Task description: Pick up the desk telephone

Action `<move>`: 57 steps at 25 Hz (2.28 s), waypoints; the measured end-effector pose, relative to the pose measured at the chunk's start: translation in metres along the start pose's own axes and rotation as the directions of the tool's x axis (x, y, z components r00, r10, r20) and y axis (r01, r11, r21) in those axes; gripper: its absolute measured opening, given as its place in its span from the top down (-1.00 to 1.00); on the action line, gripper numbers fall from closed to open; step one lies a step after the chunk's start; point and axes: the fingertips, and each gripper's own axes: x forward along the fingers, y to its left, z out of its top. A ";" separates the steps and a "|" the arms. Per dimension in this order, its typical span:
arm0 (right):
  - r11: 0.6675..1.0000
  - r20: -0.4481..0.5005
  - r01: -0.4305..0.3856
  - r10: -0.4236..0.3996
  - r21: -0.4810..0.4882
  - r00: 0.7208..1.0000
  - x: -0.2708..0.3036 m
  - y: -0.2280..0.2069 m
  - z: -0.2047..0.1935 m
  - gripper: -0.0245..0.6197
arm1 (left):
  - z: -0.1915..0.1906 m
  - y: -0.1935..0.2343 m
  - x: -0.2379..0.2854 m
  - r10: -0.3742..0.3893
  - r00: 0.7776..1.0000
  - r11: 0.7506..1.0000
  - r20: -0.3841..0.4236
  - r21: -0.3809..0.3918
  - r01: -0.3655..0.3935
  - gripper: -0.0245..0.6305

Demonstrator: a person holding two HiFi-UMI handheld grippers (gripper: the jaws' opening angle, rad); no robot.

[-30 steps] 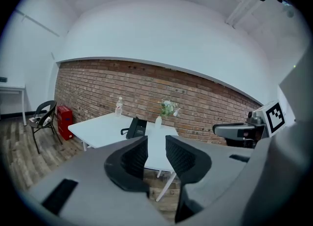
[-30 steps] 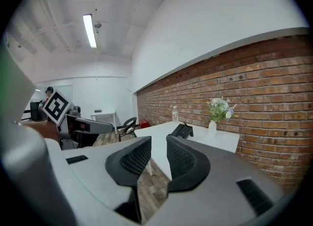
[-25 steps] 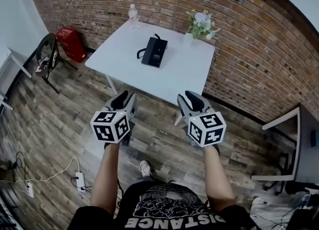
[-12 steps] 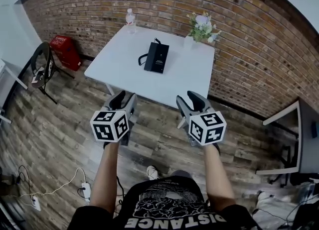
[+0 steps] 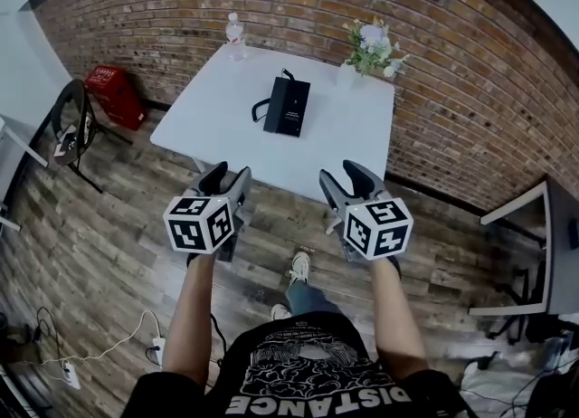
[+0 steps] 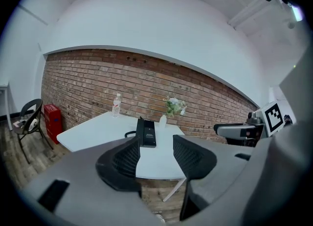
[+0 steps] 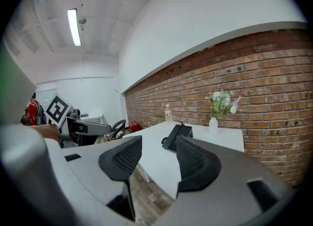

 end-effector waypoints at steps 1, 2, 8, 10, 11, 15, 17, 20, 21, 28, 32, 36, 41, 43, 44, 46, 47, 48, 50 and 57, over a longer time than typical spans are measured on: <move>1.000 -0.001 0.001 -0.001 0.002 1.000 0.006 -0.002 0.000 0.31 | 0.001 0.004 0.005 0.000 1.000 1.000 -0.003 -0.001 0.000 0.33; 1.000 -0.003 0.001 -0.001 0.003 1.000 0.012 -0.004 0.000 0.30 | 0.001 0.008 0.010 0.000 1.000 1.000 -0.007 -0.003 0.000 0.33; 1.000 -0.011 -0.003 0.003 0.011 1.000 0.059 -0.025 0.006 0.28 | 0.007 0.031 0.053 -0.014 0.999 1.000 -0.037 -0.009 0.014 0.33; 1.000 -0.017 -0.008 0.009 0.015 1.000 0.077 -0.032 0.008 0.27 | 0.012 0.041 0.069 -0.018 0.999 1.000 -0.044 -0.011 0.017 0.33; 1.000 -0.021 -0.010 0.010 0.016 1.000 0.086 -0.036 0.009 0.26 | 0.015 0.046 0.077 -0.020 0.999 1.000 -0.046 -0.013 0.019 0.33; 1.000 -0.034 -0.008 0.009 0.022 0.999 0.117 -0.056 0.016 0.26 | 0.024 0.059 0.113 -0.032 0.998 0.999 -0.054 -0.031 0.031 0.33; 1.000 -0.041 -0.007 0.008 0.027 0.999 0.132 -0.068 0.020 0.25 | 0.028 0.065 0.131 -0.039 0.997 0.999 -0.064 -0.040 0.037 0.33; 0.999 -0.055 -0.007 0.009 0.035 0.998 0.156 -0.083 0.022 0.24 | 0.034 0.075 0.157 -0.045 0.996 0.998 -0.074 -0.054 0.041 0.33; 0.999 -0.062 -0.009 0.011 0.038 0.998 0.163 -0.088 0.022 0.24 | 0.036 0.079 0.166 -0.046 0.996 0.998 -0.078 -0.056 0.042 0.33; 0.998 -0.102 -0.022 0.029 0.061 0.994 0.210 -0.121 0.020 0.21 | 0.042 0.100 0.215 -0.044 0.994 0.996 -0.104 -0.082 0.035 0.32; 0.996 -0.121 -0.037 0.047 0.079 0.992 0.234 -0.134 0.018 0.20 | 0.046 0.108 0.242 -0.051 0.991 0.995 -0.124 -0.089 0.040 0.27; 0.992 -0.145 -0.058 0.074 0.115 0.987 0.251 -0.144 0.008 0.19 | 0.041 0.108 0.265 -0.074 0.984 0.994 -0.162 -0.092 0.060 0.27; 0.985 -0.187 -0.076 0.106 0.158 0.977 0.266 -0.150 -0.010 0.19 | 0.026 0.107 0.285 -0.117 0.966 0.987 -0.231 -0.132 0.089 0.27; 0.980 -0.195 -0.079 0.115 0.183 0.974 0.271 -0.151 -0.016 0.19 | 0.020 0.108 0.291 -0.135 0.959 0.984 -0.248 -0.151 0.100 0.27; 0.977 -0.199 -0.080 0.120 0.196 0.973 0.273 -0.152 -0.019 0.19 | 0.017 0.108 0.293 -0.144 0.956 0.981 -0.255 -0.161 0.105 0.27; 0.973 -0.209 -0.084 0.130 0.217 0.969 0.277 -0.153 -0.025 0.18 | 0.012 0.109 0.299 -0.164 0.950 0.977 -0.266 -0.179 0.119 0.27; 0.970 -0.214 -0.085 0.135 0.229 0.968 0.280 -0.153 -0.028 0.18 | 0.009 0.109 0.302 -0.177 0.946 0.974 -0.273 -0.185 0.129 0.27; 0.966 -0.218 -0.085 0.140 0.243 0.966 0.282 -0.153 -0.031 0.18 | 0.006 0.109 0.305 -0.191 0.941 0.971 -0.280 -0.192 0.140 0.27; 0.959 -0.225 -0.083 0.147 0.270 0.963 0.288 -0.151 -0.036 0.16 | 0.000 0.110 0.312 -0.220 0.931 0.963 -0.292 -0.217 0.160 0.27; 0.947 -0.252 -0.028 0.114 0.319 0.961 0.307 -0.150 -0.056 0.12 | -0.018 0.114 0.339 -0.342 0.884 0.921 -0.318 -0.303 0.247 0.20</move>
